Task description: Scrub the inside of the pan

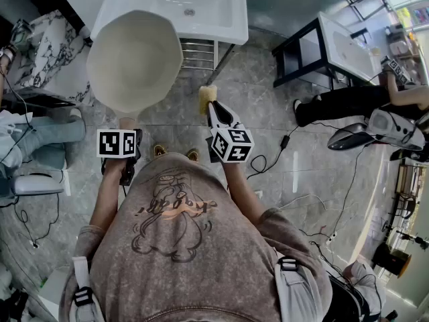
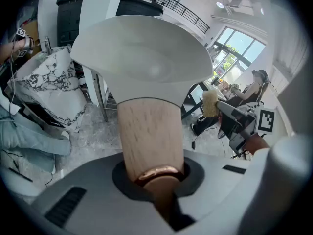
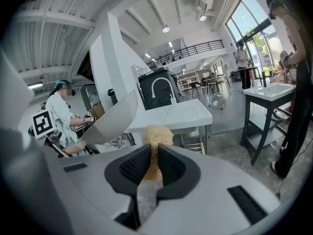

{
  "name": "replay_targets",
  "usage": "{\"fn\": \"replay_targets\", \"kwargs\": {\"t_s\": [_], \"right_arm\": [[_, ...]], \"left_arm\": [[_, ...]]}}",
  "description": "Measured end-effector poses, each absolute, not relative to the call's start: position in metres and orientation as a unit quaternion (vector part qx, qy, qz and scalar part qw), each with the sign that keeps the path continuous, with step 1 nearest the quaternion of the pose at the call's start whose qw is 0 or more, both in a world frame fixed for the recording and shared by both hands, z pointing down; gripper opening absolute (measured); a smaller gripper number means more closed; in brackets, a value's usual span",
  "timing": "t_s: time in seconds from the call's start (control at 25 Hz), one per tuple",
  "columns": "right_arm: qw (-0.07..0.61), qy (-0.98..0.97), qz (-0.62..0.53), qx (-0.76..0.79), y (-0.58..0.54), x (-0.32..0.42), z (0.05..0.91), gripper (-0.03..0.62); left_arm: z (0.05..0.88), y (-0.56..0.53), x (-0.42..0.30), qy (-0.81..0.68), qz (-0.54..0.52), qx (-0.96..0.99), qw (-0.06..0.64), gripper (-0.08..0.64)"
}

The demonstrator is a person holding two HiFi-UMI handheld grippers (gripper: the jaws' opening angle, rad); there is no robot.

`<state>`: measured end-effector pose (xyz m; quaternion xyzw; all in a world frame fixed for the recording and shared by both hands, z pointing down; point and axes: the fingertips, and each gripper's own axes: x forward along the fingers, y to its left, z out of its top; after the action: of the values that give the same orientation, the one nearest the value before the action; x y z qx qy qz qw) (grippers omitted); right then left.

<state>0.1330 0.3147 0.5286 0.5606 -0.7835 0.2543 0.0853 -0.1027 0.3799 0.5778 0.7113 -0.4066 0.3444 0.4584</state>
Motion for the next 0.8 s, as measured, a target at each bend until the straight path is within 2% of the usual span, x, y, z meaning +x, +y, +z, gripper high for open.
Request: {"fn": "replay_targets", "kwargs": {"t_s": [0.8], "right_arm": [[0.048, -0.786, 0.232, 0.571, 0.302, 0.085, 0.517, 0.055]], "left_arm": [[0.589, 0.349, -0.153, -0.365, 0.374, 0.731, 0.438, 0.031]]}}
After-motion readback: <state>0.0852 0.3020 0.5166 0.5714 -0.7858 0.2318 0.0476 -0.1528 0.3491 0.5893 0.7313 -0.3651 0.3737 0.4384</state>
